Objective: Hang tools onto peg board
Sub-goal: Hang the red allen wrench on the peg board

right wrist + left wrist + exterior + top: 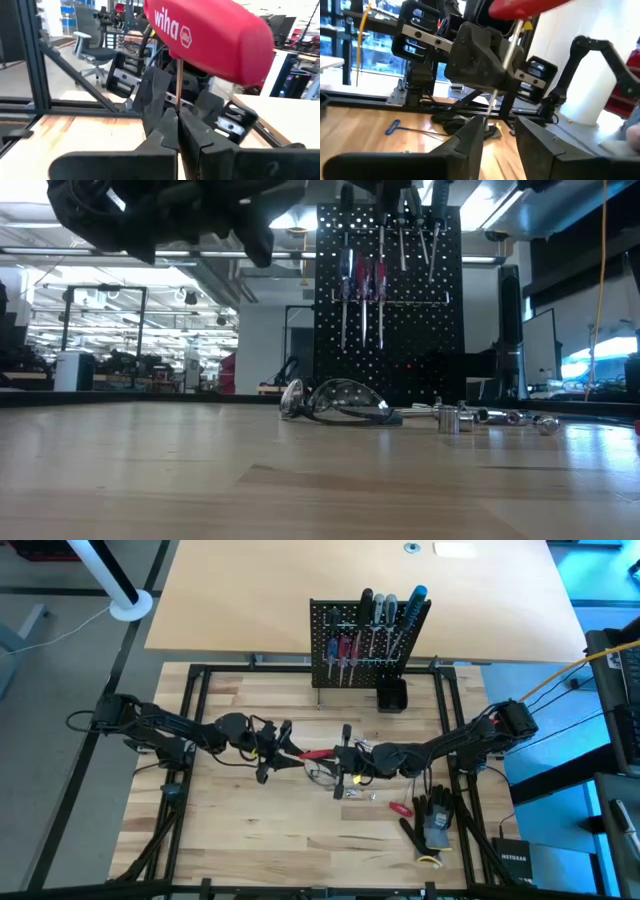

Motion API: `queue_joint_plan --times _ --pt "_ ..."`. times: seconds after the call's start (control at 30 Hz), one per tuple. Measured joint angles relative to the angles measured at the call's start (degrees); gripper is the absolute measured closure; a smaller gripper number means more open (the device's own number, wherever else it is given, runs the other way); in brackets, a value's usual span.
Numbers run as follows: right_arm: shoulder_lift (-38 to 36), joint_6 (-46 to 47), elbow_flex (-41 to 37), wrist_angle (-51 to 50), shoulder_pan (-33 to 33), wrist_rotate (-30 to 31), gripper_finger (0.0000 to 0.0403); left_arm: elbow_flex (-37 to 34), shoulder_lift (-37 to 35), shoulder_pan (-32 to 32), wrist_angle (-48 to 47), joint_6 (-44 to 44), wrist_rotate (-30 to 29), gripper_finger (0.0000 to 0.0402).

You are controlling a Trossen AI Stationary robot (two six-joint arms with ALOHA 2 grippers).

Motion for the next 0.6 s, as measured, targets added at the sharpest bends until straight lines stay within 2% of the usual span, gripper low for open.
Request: queue_joint_plan --times 0.1,0.2,0.3,0.43,0.6 --pt "-1.05 -0.02 0.0 -1.34 0.76 2.05 0.0401 0.0 -2.75 -0.03 -4.42 2.88 -0.27 0.0316" --pt "-1.08 0.97 0.0 -1.74 0.76 2.49 0.0401 0.0 -4.64 -0.47 -7.58 5.96 -4.15 0.0331" --pt "-0.85 2.73 0.0 -2.17 0.65 2.56 0.0401 0.0 -4.58 -1.65 -8.73 7.87 -8.46 0.0356" --pt "-0.71 2.75 0.0 -1.85 0.65 2.95 0.0401 0.0 -4.2 -3.03 -8.62 10.34 -9.93 0.0395" --pt "-0.71 3.19 0.0 -1.86 0.65 2.94 0.0402 0.0 -4.18 -3.14 -8.52 10.37 -12.02 0.0394"
